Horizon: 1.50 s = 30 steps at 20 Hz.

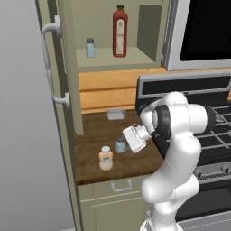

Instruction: Put the shaker and condiment bottle from the counter next to their counterparts in the cabinet.

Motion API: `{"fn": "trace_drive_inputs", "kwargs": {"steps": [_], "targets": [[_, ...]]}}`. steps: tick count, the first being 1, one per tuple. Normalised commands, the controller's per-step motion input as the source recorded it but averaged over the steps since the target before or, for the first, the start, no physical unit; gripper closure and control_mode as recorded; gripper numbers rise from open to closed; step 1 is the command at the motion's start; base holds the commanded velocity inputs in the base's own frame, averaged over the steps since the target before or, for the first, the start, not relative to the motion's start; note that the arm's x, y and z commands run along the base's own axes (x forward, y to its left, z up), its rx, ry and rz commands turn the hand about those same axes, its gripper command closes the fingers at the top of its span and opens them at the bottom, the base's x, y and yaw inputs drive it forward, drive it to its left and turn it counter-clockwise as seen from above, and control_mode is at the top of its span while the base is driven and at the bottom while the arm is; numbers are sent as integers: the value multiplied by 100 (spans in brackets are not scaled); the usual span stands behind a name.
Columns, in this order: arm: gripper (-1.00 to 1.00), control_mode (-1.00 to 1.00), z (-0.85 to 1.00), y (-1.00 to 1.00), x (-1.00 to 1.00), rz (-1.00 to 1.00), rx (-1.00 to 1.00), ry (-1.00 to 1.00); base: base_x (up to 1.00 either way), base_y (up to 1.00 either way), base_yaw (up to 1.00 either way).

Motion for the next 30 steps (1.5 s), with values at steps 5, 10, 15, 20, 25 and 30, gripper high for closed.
{"fn": "trace_drive_inputs", "kwargs": {"steps": [5, 10, 15, 20, 25, 30], "targets": [[-100, -100, -6, 23, 1, 0, 0, 0, 0, 0, 0], [100, -100, 0, 0, 0, 0, 0, 0, 0, 0, 0], [100, -100, 0, 0, 0, 0, 0, 0, 0, 0, 0], [100, -100, -5, -7, -20, -9, 0, 0, 0, 0, 0], [100, -100, -5, -9, 1, -8, -12, -5, 0, 0, 0], [100, -100, 33, 26, 28, -11, -18, -4, 0, 0, 0]]}}
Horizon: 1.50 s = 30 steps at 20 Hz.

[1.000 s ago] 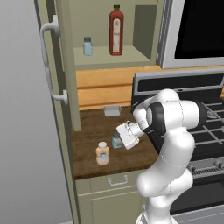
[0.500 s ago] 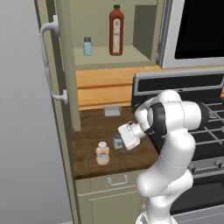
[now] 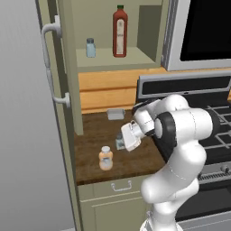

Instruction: Put the shaker and condiment bottle from the counter next to their counterparts in the cabinet.

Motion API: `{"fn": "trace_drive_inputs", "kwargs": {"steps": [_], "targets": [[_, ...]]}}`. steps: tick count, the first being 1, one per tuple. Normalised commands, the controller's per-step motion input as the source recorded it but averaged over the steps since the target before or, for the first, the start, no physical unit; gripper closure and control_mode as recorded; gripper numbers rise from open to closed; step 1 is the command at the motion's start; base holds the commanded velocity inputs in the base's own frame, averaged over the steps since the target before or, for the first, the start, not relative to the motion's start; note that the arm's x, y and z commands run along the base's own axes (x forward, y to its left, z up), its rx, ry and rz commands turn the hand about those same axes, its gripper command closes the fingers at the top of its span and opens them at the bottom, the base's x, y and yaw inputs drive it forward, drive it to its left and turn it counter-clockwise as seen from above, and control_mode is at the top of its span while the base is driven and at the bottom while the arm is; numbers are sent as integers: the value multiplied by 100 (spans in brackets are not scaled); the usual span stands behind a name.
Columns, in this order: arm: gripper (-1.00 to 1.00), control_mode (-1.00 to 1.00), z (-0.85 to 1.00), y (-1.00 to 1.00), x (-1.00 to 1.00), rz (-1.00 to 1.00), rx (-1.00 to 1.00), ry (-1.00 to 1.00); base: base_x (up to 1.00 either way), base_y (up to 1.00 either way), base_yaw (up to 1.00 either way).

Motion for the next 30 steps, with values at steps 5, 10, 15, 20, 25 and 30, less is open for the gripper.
{"fn": "trace_drive_inputs", "kwargs": {"steps": [5, 10, 15, 20, 25, 30], "targets": [[100, -100, 28, 15, 64, -17, -6, 4, 0, 0, 0], [100, -100, 35, 0, 91, -16, 0, 4, 0, 0, 0], [100, -100, 37, 1, 90, -10, 3, 0, 0, 0, 0], [100, -100, 27, 14, 17, -17, 12, 4, 0, 0, 0], [100, -100, 30, 22, -56, -25, 19, 8, 0, 0, 0], [100, -100, 35, 41, -11, -26, 14, 3, 0, 0, 0]]}}
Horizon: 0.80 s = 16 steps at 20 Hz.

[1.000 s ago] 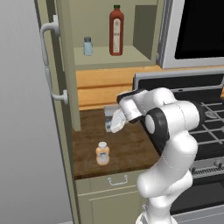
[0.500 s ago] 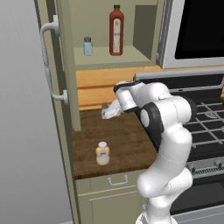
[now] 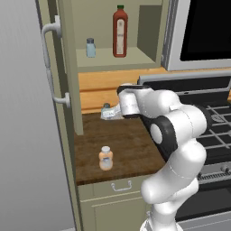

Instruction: Put the shaker and condiment bottle from the counter next to their counterparts in the cabinet.

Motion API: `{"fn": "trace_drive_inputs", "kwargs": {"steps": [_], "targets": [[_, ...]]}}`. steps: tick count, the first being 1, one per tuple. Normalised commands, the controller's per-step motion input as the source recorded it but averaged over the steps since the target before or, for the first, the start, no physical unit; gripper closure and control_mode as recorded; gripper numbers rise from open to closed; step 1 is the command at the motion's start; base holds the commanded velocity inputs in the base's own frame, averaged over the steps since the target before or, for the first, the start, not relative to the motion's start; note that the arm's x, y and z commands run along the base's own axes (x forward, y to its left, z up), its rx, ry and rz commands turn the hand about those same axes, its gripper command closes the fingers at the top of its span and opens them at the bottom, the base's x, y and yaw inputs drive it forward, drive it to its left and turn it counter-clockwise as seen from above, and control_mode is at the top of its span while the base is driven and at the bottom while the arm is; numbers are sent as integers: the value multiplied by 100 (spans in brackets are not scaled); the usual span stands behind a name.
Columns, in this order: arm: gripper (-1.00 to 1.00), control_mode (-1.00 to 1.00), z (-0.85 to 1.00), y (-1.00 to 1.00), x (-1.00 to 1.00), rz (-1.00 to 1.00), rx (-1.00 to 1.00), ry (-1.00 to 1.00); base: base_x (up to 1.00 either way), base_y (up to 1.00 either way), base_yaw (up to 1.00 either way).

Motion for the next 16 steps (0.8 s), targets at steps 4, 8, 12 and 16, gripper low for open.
{"fn": "trace_drive_inputs", "kwargs": {"steps": [4, 8, 12, 16], "targets": [[100, -100, 36, 38, 0, -25, 13, 4, 0, 0, 0], [100, -100, 11, 34, 0, -16, 3, 0, 0, 0, 0], [100, -100, 0, 12, 0, -8, -1, 0, 0, 0, 0], [100, -100, 0, -4, -41, -12, 0, 0, 0, 0, 0]]}}
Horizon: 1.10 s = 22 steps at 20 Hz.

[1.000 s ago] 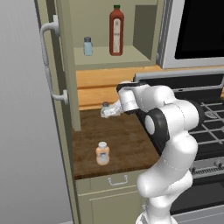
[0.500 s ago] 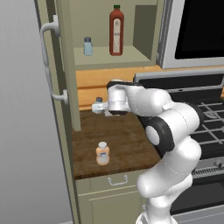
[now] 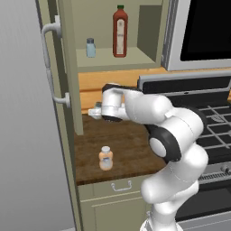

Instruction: Put the shaker and condiment bottle from the counter next to their counterparts in the cabinet.

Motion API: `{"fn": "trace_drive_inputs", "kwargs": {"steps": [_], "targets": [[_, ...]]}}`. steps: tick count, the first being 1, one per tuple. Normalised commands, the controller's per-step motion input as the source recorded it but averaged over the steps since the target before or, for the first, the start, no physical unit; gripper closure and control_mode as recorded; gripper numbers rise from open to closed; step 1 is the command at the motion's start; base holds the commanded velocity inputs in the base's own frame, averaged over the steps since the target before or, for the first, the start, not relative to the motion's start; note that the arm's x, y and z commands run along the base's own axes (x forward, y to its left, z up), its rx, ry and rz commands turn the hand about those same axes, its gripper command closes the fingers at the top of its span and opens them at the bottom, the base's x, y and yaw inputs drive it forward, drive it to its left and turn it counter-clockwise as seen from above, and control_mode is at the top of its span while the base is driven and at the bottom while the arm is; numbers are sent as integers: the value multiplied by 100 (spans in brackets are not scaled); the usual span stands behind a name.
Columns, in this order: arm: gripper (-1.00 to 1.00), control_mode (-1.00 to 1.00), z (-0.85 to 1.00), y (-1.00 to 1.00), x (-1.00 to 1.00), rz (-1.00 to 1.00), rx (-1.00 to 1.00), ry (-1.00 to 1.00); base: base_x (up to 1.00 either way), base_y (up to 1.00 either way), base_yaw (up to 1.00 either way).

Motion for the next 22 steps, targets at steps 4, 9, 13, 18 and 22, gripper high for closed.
{"fn": "trace_drive_inputs", "kwargs": {"steps": [4, 9, 13, 18, 22], "targets": [[100, -100, 22, -16, -16, -15, -1, 0, 0, 0, 0], [100, -100, 35, -5, -5, -17, -1, 1, 0, 0, 0], [100, -100, 36, 0, 0, -16, -4, 0, 0, 0, 0], [100, -100, 50, 0, 0, -14, -8, 3, 0, 0, 0], [100, -100, 57, 0, 0, -12, -10, 6, 0, 0, 0]]}}
